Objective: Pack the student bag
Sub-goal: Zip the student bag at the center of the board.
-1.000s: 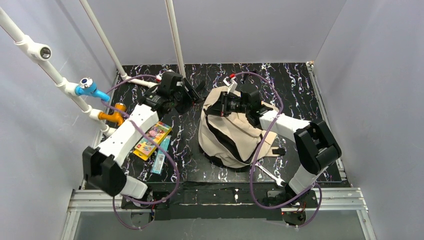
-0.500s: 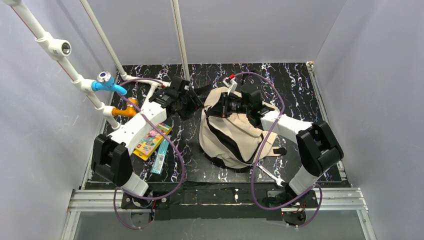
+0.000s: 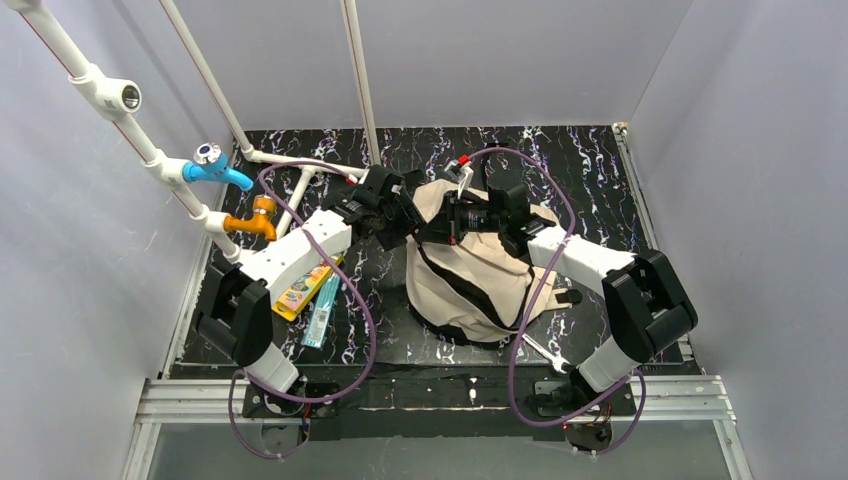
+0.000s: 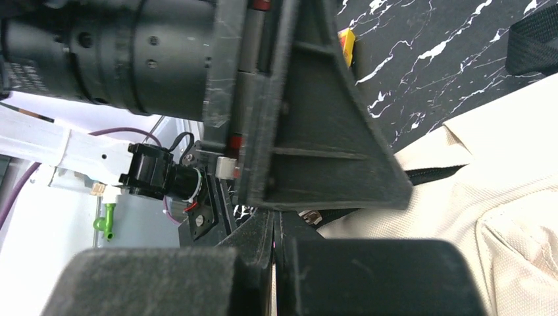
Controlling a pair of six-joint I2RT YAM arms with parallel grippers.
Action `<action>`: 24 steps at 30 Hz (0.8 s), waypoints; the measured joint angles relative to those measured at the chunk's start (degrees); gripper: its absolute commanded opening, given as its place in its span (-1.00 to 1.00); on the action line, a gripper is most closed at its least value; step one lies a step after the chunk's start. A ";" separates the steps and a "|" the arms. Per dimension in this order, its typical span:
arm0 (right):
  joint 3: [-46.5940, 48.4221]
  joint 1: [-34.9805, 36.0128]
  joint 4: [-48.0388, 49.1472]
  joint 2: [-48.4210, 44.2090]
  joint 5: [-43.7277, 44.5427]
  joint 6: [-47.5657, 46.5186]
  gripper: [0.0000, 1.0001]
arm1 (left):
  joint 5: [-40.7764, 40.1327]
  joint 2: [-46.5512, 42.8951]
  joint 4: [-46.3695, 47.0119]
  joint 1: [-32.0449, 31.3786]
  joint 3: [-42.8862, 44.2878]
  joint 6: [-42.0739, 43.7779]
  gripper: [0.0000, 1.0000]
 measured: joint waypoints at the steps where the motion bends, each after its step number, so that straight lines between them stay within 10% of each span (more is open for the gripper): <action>1: 0.00 0.02 -0.07 0.00 -0.04 -0.28 -0.97 | 0.24 0.66 0.63 -0.09 0.00 -0.17 0.01; 12: 0.26 0.04 -5.42 -1.36 0.48 -5.09 -0.97 | 1.42 4.46 5.14 -0.11 -0.15 1.22 -0.78; 24: -0.98 5.46 -12.00 -5.70 3.65 -6.51 -0.97 | 1.03 7.63 5.51 -0.02 0.17 5.14 -1.00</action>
